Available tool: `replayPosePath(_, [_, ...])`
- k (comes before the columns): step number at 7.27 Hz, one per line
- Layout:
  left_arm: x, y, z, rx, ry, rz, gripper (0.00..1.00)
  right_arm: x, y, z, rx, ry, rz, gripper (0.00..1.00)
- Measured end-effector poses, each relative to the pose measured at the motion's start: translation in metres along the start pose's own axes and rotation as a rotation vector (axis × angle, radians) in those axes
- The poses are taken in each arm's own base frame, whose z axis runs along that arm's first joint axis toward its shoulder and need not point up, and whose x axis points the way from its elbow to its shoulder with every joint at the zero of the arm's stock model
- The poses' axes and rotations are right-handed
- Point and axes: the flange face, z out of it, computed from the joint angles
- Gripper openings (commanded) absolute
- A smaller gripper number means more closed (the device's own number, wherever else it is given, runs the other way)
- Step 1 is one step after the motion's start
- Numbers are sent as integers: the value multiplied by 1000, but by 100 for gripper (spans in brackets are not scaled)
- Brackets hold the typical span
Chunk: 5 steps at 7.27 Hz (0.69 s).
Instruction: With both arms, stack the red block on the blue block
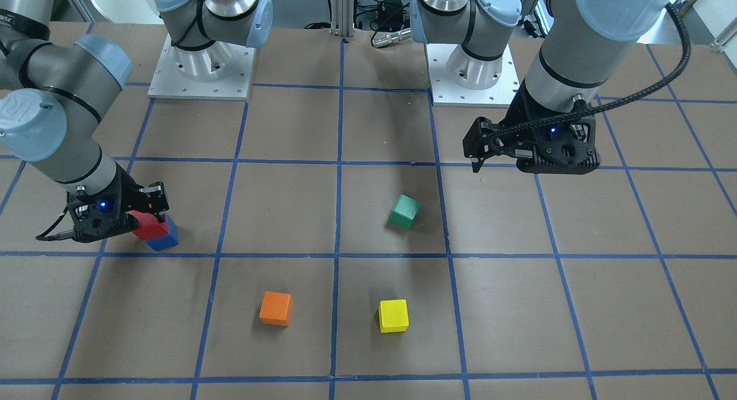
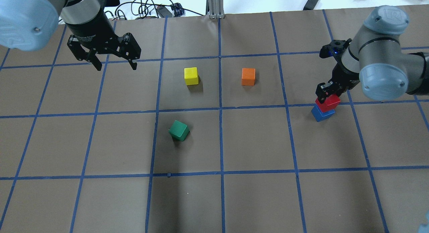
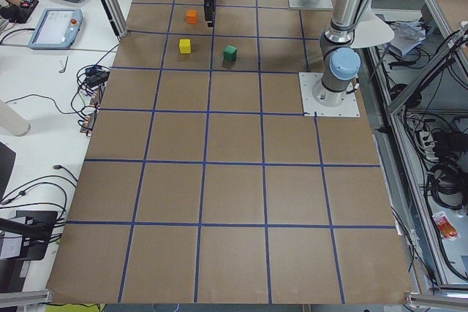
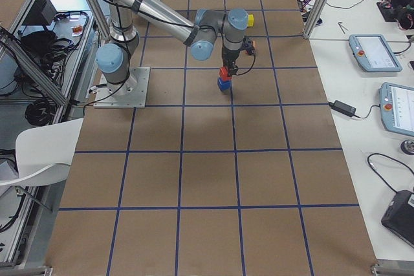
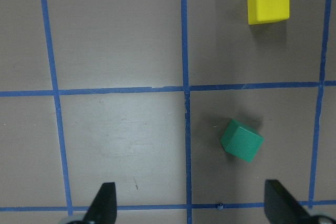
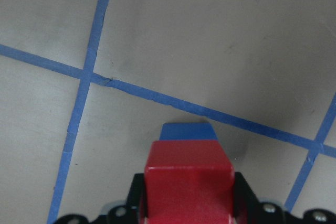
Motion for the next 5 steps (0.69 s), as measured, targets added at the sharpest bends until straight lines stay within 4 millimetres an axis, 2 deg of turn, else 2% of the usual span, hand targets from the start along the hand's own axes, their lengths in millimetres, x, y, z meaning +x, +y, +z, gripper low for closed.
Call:
replayPosePath(1, [0, 0, 0, -1, 1, 0, 100, 2, 2, 2, -4, -3, 5, 25])
replayPosePath(2, [0, 0, 0, -1, 0, 0, 100, 3, 3, 3, -5, -4, 11, 70])
replayPosePath(3, [0, -1, 1, -1, 0, 1, 100, 3, 3, 3, -6, -4, 16, 94])
replayPosePath(4, [0, -1, 1, -1, 1, 4, 100, 3, 3, 3, -6, -4, 20, 100])
replayPosePath(5, [0, -1, 1, -2, 1, 4, 100, 3, 3, 3, -6, -4, 24, 100])
